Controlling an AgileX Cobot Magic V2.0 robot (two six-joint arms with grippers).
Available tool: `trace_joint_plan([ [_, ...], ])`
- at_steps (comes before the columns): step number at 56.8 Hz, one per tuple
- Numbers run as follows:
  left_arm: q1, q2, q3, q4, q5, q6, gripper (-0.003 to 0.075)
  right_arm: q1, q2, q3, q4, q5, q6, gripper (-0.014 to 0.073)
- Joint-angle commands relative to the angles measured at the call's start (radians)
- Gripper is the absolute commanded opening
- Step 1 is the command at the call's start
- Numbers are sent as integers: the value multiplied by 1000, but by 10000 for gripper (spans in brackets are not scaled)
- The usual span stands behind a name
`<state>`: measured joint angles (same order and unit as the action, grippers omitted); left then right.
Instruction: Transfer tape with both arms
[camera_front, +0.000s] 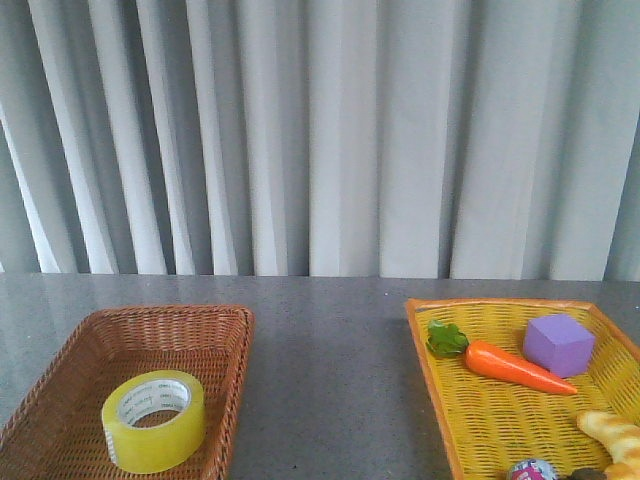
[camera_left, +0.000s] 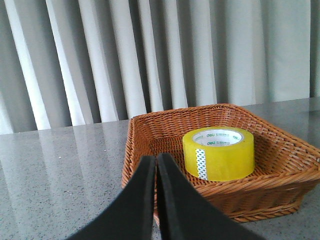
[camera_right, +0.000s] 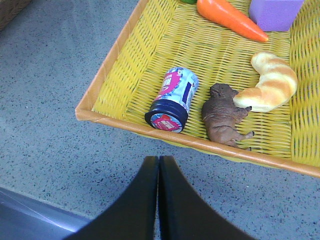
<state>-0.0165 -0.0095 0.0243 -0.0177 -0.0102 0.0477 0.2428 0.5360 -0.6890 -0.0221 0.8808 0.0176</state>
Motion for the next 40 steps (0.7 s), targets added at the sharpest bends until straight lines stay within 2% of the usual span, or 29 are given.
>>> trace_joint_plan([
  [1,0,-19,-6,-16,-54,-13,-6,-8,3,-24,-3,-55,-1,-7],
  [40,0,-18,-8,-14,-52,-38,-6,-8,3,-24,-3,-55,-1,-7],
])
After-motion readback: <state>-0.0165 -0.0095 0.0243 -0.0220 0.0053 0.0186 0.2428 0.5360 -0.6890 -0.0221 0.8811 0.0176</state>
